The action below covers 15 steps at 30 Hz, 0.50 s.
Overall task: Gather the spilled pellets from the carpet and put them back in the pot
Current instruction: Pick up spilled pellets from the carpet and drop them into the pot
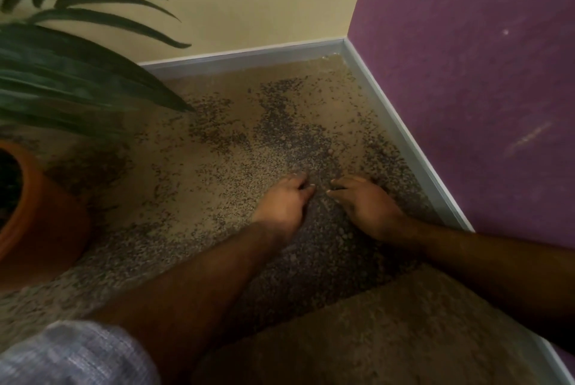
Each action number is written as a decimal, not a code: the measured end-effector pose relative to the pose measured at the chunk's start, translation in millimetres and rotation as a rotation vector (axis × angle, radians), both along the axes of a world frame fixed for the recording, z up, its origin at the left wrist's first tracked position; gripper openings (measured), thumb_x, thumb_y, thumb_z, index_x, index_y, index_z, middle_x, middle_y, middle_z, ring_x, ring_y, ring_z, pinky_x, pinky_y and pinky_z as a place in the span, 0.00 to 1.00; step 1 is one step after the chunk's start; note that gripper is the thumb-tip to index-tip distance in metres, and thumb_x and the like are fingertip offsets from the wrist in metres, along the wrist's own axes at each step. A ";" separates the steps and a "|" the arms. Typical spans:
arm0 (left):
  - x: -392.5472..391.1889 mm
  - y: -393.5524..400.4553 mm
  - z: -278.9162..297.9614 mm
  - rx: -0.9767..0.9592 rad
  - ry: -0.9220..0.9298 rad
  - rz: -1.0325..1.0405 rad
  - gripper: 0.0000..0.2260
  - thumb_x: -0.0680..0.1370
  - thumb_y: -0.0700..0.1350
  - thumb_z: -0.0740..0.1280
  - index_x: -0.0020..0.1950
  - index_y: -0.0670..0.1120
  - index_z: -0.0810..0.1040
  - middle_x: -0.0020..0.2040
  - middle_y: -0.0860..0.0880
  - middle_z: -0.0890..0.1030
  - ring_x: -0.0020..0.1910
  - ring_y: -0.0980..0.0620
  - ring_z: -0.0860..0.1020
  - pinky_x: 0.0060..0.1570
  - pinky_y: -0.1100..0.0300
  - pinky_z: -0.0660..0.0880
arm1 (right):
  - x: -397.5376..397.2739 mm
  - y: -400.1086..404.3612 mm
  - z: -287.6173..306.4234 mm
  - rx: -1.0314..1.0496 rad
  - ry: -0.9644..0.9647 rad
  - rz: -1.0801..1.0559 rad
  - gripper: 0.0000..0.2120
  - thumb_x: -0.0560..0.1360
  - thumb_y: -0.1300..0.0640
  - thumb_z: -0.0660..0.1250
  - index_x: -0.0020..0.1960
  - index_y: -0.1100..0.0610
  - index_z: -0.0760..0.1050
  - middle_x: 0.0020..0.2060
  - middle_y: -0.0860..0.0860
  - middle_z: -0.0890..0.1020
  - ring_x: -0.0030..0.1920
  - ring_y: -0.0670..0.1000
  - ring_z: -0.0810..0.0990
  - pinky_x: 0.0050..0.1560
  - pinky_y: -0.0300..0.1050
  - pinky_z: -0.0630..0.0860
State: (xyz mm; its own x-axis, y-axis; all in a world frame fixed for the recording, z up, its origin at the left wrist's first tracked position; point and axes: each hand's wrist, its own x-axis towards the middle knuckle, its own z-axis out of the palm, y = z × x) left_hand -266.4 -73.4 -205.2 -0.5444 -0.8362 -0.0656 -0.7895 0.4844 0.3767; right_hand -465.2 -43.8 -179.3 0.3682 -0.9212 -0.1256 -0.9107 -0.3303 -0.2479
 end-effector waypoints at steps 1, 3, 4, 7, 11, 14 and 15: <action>6.9 2.5 0.0 -0.017 0.015 -0.004 0.18 0.82 0.49 0.55 0.71 0.50 0.69 0.71 0.48 0.70 0.69 0.48 0.67 0.69 0.57 0.64 | -0.9 6.4 -1.0 -0.041 -0.027 0.002 0.12 0.75 0.64 0.66 0.57 0.59 0.81 0.58 0.60 0.81 0.58 0.61 0.78 0.62 0.51 0.72; 19.1 10.5 0.9 -0.095 0.024 -0.026 0.18 0.81 0.46 0.59 0.71 0.51 0.70 0.68 0.50 0.72 0.66 0.50 0.69 0.66 0.57 0.67 | -1.2 18.9 0.2 -0.059 -0.070 0.006 0.11 0.73 0.68 0.66 0.53 0.61 0.83 0.52 0.61 0.82 0.52 0.62 0.79 0.55 0.52 0.75; 24.4 14.5 1.9 -0.107 0.034 -0.019 0.18 0.80 0.44 0.61 0.71 0.52 0.70 0.68 0.50 0.72 0.66 0.51 0.69 0.66 0.57 0.68 | -1.0 24.1 1.7 -0.040 -0.082 0.007 0.12 0.74 0.68 0.65 0.53 0.61 0.83 0.50 0.60 0.82 0.50 0.61 0.79 0.52 0.52 0.76; 34.2 19.9 5.7 -0.102 0.053 0.032 0.19 0.79 0.42 0.63 0.70 0.54 0.71 0.68 0.50 0.73 0.65 0.51 0.71 0.65 0.56 0.70 | -0.7 35.9 5.8 0.031 -0.130 -0.016 0.13 0.76 0.67 0.61 0.55 0.60 0.82 0.50 0.58 0.81 0.50 0.58 0.78 0.50 0.53 0.75; 32.9 16.5 8.7 -0.050 0.029 0.034 0.21 0.80 0.43 0.58 0.72 0.54 0.66 0.73 0.51 0.68 0.68 0.49 0.67 0.68 0.54 0.67 | 3.0 52.1 10.0 0.114 -0.223 -0.024 0.12 0.79 0.63 0.61 0.55 0.59 0.81 0.49 0.55 0.80 0.47 0.53 0.78 0.46 0.44 0.74; 17.7 5.6 13.3 0.019 -0.122 0.025 0.23 0.80 0.45 0.57 0.75 0.56 0.61 0.77 0.51 0.60 0.71 0.44 0.62 0.70 0.48 0.63 | 9.9 63.1 8.0 0.150 -0.155 0.021 0.11 0.78 0.59 0.60 0.53 0.57 0.81 0.47 0.53 0.77 0.45 0.51 0.75 0.45 0.47 0.73; 11.8 2.3 15.6 0.038 -0.159 0.028 0.23 0.79 0.46 0.58 0.75 0.55 0.61 0.77 0.50 0.60 0.71 0.43 0.61 0.68 0.48 0.63 | 13.0 66.1 7.4 0.156 -0.134 0.018 0.11 0.78 0.59 0.60 0.53 0.57 0.81 0.47 0.54 0.76 0.46 0.51 0.74 0.46 0.49 0.73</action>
State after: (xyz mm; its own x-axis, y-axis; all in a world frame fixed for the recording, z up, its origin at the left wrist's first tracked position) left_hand -254.6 -71.1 -189.5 -0.5014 -0.8460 -0.1815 -0.8536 0.4493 0.2636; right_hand -452.2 22.3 -171.9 0.4077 -0.8873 -0.2155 -0.8605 -0.2944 -0.4157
